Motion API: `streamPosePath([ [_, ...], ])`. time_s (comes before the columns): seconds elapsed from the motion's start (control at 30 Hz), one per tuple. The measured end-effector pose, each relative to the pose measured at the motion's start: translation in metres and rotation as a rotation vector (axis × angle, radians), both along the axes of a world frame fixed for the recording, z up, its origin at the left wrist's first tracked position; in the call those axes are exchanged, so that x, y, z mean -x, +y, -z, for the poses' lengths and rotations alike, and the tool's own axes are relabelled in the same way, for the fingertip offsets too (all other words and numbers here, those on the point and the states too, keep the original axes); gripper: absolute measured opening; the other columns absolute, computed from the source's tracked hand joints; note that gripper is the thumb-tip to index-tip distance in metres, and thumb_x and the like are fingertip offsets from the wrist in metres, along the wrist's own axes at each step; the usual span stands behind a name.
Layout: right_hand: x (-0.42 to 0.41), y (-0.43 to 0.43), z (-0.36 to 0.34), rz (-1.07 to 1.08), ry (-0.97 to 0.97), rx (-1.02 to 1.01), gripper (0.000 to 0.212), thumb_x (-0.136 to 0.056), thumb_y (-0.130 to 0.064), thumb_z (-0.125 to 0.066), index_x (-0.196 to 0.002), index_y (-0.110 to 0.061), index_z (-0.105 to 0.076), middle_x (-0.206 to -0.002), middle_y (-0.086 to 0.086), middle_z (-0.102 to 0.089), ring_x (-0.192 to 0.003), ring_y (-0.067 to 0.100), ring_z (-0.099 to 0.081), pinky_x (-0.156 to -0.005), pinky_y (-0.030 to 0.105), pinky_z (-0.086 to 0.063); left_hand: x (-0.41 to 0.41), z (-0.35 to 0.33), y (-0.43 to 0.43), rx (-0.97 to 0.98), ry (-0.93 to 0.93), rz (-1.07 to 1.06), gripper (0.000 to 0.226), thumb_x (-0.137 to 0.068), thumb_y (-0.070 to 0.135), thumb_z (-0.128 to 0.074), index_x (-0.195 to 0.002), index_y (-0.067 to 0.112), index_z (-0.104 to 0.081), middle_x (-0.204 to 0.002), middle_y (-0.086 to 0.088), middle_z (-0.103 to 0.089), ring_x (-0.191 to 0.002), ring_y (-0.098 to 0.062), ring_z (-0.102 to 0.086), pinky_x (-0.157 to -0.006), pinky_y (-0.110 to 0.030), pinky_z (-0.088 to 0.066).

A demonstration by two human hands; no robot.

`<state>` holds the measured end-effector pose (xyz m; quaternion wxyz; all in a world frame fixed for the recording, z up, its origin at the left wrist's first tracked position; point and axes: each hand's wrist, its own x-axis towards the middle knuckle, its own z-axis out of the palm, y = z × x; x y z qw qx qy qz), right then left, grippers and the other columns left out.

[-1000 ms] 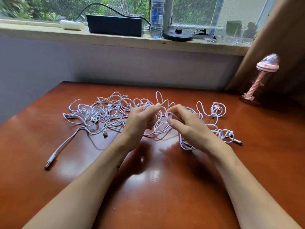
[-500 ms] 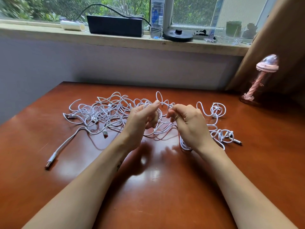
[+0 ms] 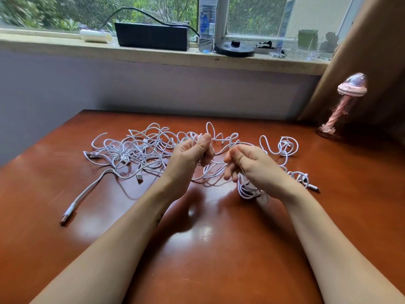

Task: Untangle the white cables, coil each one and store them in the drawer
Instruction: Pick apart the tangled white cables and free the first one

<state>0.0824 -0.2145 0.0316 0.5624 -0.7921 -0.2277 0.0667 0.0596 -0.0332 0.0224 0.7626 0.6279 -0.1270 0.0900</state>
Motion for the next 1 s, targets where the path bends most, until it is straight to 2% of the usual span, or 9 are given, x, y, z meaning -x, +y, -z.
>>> streamPosePath([
  [0.23, -0.001, 0.009, 0.007, 0.15, -0.151, 0.263, 0.032, -0.109, -0.02, -0.035, -0.087, -0.014, -0.057, -0.072, 0.001, -0.075, -0.064, 0.012, -0.059, -0.068, 0.03, -0.049, -0.002, 0.005, 0.0, -0.08, -0.004, -0.038, 0.04, -0.1, 0.031, -0.057, -0.071, 0.003, -0.06, -0.067, -0.01, -0.052, -0.058, -0.012, -0.043, -0.06, -0.022, -0.037],
  [0.33, -0.003, 0.011, 0.009, 0.324, -0.333, 0.375, 0.031, -0.1, -0.035, -0.032, -0.077, -0.023, -0.049, -0.075, -0.001, -0.068, -0.08, 0.026, -0.061, -0.072, 0.041, -0.045, -0.001, 0.005, -0.005, -0.152, -0.039, -0.132, 0.04, -0.103, 0.021, -0.054, -0.073, -0.003, -0.061, -0.06, -0.004, -0.053, -0.056, -0.009, -0.046, -0.059, -0.017, -0.04],
  [0.43, -0.001, 0.01, 0.007, 0.438, -0.447, 0.489, 0.032, -0.102, -0.033, -0.034, -0.072, -0.023, -0.038, -0.082, 0.011, -0.063, -0.086, 0.039, -0.055, -0.066, 0.039, -0.029, -0.002, 0.007, -0.005, -0.202, -0.059, -0.188, 0.038, -0.102, 0.025, -0.06, -0.074, -0.001, -0.064, -0.063, -0.006, -0.058, -0.058, -0.01, -0.051, -0.061, -0.023, -0.043],
  [0.5, 0.0, 0.008, 0.003, 0.473, -0.493, 0.484, 0.031, -0.104, -0.032, -0.035, -0.075, -0.023, -0.04, -0.086, 0.015, -0.067, -0.086, 0.041, -0.056, -0.065, 0.038, -0.025, -0.003, 0.01, -0.004, -0.292, -0.092, -0.235, 0.042, -0.097, 0.035, -0.061, -0.072, 0.0, -0.065, -0.061, -0.006, -0.059, -0.059, -0.012, -0.053, -0.06, -0.032, -0.044],
  [0.6, -0.002, 0.004, 0.003, 0.532, -0.614, 0.461, 0.034, -0.098, -0.037, -0.028, -0.078, -0.019, -0.049, -0.081, 0.017, -0.068, -0.081, 0.044, -0.057, -0.062, 0.039, -0.022, -0.008, 0.016, 0.0, -0.404, -0.164, -0.341, 0.049, -0.096, 0.038, -0.062, -0.07, -0.003, -0.062, -0.063, -0.02, -0.059, -0.057, -0.015, -0.052, -0.059, -0.037, -0.043],
  [0.67, -0.006, 0.0, 0.004, 0.575, -0.704, 0.434, 0.042, -0.101, -0.038, -0.027, -0.081, -0.013, -0.055, -0.075, 0.017, -0.068, -0.075, 0.045, -0.059, -0.06, 0.041, -0.026, -0.012, 0.02, 0.004, -0.508, -0.239, -0.417, 0.053, -0.097, 0.038, -0.061, -0.067, -0.005, -0.055, -0.06, -0.021, -0.052, -0.054, -0.016, -0.043, -0.056, -0.036, -0.038],
  [0.77, -0.011, -0.008, 0.003, 0.573, -0.7, 0.377, 0.048, -0.106, -0.044, -0.029, -0.093, -0.015, -0.065, -0.069, 0.011, -0.068, -0.072, 0.043, -0.064, -0.063, 0.046, -0.048, -0.014, 0.022, 0.009, -0.655, -0.371, -0.501, 0.051, -0.097, 0.035, -0.06, -0.059, 0.012, -0.037, -0.053, -0.001, -0.035, -0.053, -0.016, -0.03, -0.054, -0.04, -0.031],
  [0.87, -0.012, -0.013, 0.003, 0.511, -0.703, 0.349, 0.03, -0.108, -0.035, -0.042, -0.108, -0.014, -0.064, -0.079, 0.011, -0.071, -0.077, 0.042, -0.065, -0.066, 0.049, -0.052, -0.014, 0.019, 0.01, -0.701, -0.433, -0.545, 0.05, -0.098, 0.034, -0.059, -0.061, 0.025, -0.028, -0.055, 0.009, -0.031, -0.053, -0.012, -0.029, -0.054, -0.036, -0.028],
  [1.0, -0.014, -0.013, 0.004, 0.447, -0.651, 0.387, 0.015, -0.106, -0.031, -0.05, -0.103, -0.017, -0.056, -0.072, 0.0, -0.064, -0.071, 0.036, -0.062, -0.065, 0.047, -0.051, -0.014, 0.018, 0.01, -0.648, -0.417, -0.613, 0.051, -0.099, 0.031, -0.061, -0.061, 0.026, -0.028, -0.054, 0.01, -0.032, -0.052, -0.008, -0.03, -0.056, -0.029, -0.025],
])
